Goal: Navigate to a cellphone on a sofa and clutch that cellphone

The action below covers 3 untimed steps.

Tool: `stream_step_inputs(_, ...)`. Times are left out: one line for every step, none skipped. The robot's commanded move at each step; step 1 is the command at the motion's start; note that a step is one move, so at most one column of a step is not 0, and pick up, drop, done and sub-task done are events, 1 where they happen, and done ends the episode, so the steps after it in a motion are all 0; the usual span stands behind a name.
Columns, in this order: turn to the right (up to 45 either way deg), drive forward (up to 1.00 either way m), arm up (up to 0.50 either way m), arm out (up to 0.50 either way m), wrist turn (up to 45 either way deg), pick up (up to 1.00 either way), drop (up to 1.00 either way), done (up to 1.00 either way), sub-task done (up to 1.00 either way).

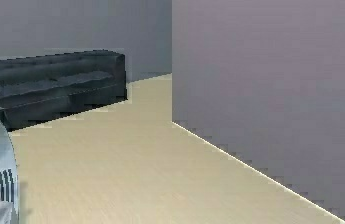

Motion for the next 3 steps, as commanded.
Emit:
stream_step_inputs(0.0,0.85,0.00,0.00,0.0,0.00,0.00,0.00,0.00)
stream_step_inputs(-42.0,0.00,0.00,0.00,0.0,0.00,0.00,0.00,0.00)
stream_step_inputs(0.0,1.00,0.00,0.00,0.0,0.00,0.00,0.00,0.00)
